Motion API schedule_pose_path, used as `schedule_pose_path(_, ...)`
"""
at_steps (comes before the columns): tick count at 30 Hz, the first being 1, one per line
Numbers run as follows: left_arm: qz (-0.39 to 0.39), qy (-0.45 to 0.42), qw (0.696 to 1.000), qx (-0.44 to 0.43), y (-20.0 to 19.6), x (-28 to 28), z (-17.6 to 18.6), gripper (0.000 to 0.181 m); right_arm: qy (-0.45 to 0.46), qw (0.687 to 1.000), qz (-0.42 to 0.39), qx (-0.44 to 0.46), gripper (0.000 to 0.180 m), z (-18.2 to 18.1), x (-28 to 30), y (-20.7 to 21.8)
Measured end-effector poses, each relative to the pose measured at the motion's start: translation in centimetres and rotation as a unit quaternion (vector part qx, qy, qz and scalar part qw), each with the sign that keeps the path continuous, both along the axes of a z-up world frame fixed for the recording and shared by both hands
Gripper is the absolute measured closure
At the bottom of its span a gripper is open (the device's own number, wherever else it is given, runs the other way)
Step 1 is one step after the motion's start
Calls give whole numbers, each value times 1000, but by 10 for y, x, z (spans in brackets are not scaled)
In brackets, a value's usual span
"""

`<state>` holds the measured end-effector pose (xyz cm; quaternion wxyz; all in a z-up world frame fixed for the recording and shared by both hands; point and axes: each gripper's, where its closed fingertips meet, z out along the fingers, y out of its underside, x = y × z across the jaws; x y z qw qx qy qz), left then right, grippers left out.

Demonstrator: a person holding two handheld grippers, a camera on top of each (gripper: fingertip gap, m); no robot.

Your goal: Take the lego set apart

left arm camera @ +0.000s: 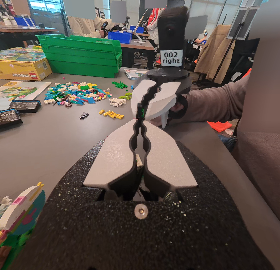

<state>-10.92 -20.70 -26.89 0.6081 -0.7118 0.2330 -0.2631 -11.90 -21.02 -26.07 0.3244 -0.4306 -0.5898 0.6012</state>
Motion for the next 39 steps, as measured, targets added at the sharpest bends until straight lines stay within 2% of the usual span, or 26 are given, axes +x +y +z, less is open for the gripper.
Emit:
schedule_pose_path(6, 35, 35, 999, 1, 4, -3, -2, 179, -3, 1000, -20, 6, 173, -2, -1, 4)
schedule_pose_path(12, 104, 123, 987, 24, 10, -2, -8, 179, 1, 998, -59, -5, 171, -1, -8, 7)
schedule_pose_path(18, 125, 80, 989, 11, 13, -16, -2, 179, -5, 997, -73, 3, 167, -3, -7, 16)
schedule_pose_path(27, 119, 101, 988, 14, 12, -12, -6, 179, -7, 998, -62, -18, 172, -4, -9, 12)
schedule_pose_path(30, 99, 110, 989, 17, 10, -9, -7, 179, -9, 999, -52, -1, 173, -5, -7, 10)
schedule_pose_path(33, 45, 75, 996, 8, 2, -1, -2, 178, -9, 1000, -6, 6, 174, -1, 1, 3)
schedule_pose_path(39, -57, -34, 998, -21, -11, 12, 6, 179, -13, 990, 102, -93, 175, 6, 13, -10)
